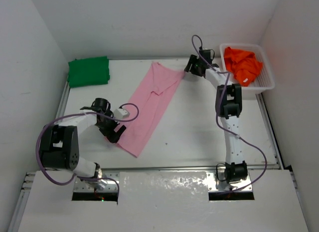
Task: Fold and stack the t-shirts
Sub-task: Rotate the tshirt 90 degrees
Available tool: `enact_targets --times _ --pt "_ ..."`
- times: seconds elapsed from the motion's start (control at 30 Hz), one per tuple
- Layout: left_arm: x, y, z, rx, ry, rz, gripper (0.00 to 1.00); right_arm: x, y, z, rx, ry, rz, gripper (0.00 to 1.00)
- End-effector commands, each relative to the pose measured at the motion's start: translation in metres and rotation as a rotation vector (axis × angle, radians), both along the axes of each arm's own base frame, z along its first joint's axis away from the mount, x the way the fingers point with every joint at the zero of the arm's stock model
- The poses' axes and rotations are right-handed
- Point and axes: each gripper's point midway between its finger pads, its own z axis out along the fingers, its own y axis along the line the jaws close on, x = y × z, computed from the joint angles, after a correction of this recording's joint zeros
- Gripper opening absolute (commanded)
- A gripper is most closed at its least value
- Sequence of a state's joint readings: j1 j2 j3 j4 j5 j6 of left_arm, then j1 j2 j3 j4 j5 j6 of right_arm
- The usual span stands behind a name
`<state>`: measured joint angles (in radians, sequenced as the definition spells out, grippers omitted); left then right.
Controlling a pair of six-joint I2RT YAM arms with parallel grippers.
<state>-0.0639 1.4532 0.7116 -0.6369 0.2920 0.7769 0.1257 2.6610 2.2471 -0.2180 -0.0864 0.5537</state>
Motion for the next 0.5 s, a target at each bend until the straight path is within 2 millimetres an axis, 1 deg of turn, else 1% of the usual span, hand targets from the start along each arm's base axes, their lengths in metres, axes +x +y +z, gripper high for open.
enact_targets --times 0.0,0.03,0.07,0.1,0.13,0.17,0.2,0.23,0.27,0.3,0.33,0.37,0.4,0.43,0.47 --pt "-0.01 -0.018 0.008 -0.099 0.056 0.0 0.9 -0.016 0.011 0.103 0.023 -0.134 0.038 0.62" --pt "0.0 -0.019 0.016 -0.107 0.028 0.019 0.9 -0.032 0.012 0.11 -0.002 -0.111 0.047 0.62" --pt "0.003 -0.02 0.022 -0.121 0.015 0.023 0.91 -0.063 0.015 0.127 -0.016 -0.094 0.047 0.62" --pt "0.008 -0.018 0.027 -0.122 -0.002 0.037 0.96 -0.083 0.017 0.132 -0.007 -0.069 0.039 0.62" --pt "0.016 -0.017 0.035 -0.118 -0.027 0.063 0.98 -0.128 0.023 0.092 -0.014 0.052 0.053 0.62" --pt "0.022 -0.013 0.042 -0.101 -0.061 0.081 0.99 -0.154 0.026 0.088 -0.013 0.083 0.05 0.62" --pt "0.027 -0.009 0.048 -0.091 -0.085 0.103 1.0 -0.18 0.032 0.124 0.028 0.032 0.041 0.62" --pt "0.035 -0.005 0.055 -0.083 -0.118 0.135 1.0 -0.209 0.053 0.118 0.038 0.041 0.076 0.62" --pt "0.039 0.001 0.065 -0.06 -0.16 0.16 1.0 -0.26 0.051 0.073 0.017 0.152 0.08 0.61" --pt "0.044 0.005 0.072 -0.05 -0.19 0.179 1.0 -0.283 0.06 0.092 0.071 0.122 0.069 0.6" --pt "0.046 0.006 0.077 -0.048 -0.208 0.2 1.0 -0.332 0.081 0.061 0.063 0.194 0.133 0.59" --pt "0.048 0.01 0.087 -0.038 -0.241 0.213 1.0 -0.352 0.091 0.056 0.101 0.221 0.121 0.57" --pt "0.049 0.011 0.092 -0.035 -0.259 0.214 1.0 -0.371 0.104 0.06 0.12 0.207 0.14 0.56" --pt "0.047 0.011 0.098 -0.038 -0.273 0.2 1.0 -0.408 0.132 0.046 0.111 0.237 0.224 0.54" --pt "0.045 0.008 0.1 -0.049 -0.275 0.189 1.0 -0.421 0.146 0.045 0.123 0.241 0.249 0.54"
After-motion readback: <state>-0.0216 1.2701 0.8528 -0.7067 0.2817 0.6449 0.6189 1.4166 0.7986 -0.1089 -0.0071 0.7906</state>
